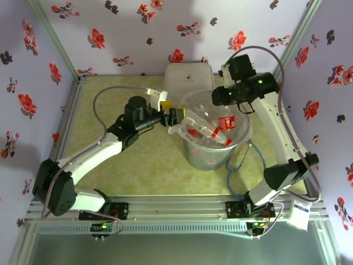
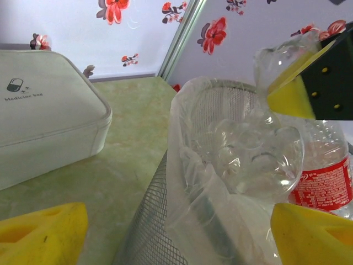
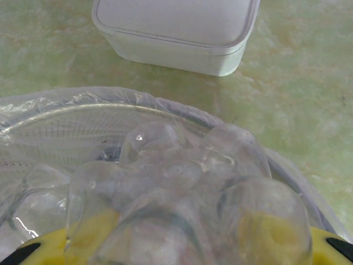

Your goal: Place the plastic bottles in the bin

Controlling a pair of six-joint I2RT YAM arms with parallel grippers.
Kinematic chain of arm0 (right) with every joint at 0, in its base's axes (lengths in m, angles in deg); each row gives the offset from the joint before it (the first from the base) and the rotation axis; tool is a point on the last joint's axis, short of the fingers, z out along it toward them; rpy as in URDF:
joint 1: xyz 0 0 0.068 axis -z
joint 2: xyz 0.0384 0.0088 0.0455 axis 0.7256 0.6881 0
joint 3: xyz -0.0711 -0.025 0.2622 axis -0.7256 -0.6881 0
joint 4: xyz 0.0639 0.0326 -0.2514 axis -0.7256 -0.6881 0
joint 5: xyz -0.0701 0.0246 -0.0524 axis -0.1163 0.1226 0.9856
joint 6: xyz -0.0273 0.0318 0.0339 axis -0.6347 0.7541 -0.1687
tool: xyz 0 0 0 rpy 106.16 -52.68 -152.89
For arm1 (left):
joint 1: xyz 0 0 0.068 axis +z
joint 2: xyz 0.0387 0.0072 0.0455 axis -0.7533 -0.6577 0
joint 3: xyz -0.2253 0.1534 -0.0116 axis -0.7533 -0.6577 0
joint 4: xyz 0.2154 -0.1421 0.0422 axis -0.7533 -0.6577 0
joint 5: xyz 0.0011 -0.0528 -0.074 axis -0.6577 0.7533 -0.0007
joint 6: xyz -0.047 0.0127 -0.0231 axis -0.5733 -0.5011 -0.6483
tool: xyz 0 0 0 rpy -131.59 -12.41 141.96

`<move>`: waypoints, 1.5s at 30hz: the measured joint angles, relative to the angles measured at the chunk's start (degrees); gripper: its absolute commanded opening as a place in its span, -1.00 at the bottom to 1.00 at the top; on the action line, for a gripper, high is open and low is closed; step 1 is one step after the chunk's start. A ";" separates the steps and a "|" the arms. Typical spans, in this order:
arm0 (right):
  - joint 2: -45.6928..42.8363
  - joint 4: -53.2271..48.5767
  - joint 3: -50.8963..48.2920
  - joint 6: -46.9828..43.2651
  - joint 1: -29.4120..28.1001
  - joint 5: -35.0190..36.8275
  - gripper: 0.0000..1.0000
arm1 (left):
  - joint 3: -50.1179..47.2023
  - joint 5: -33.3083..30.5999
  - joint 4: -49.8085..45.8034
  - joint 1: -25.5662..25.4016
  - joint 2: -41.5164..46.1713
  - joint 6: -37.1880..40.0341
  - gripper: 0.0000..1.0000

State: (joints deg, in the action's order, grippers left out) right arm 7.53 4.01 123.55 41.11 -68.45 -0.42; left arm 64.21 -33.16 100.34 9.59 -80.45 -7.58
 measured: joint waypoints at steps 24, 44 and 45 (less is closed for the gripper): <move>5.35 -7.65 11.82 -6.60 -2.78 -5.11 0.67 | 1.03 -0.02 1.29 0.00 -1.86 -0.11 0.74; 0.50 -7.93 10.60 -6.38 -2.45 3.37 0.00 | 1.03 -0.44 1.33 0.00 -2.05 -1.01 0.75; 0.20 -6.91 9.46 -6.40 -2.45 3.13 -0.02 | 1.03 -0.44 1.36 0.00 -2.08 -1.03 0.75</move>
State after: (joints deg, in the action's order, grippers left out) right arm 7.73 -2.89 133.01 34.71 -70.90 2.70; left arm 65.24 -33.60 101.69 9.59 -82.53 -8.61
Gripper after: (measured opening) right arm 0.588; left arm 0.876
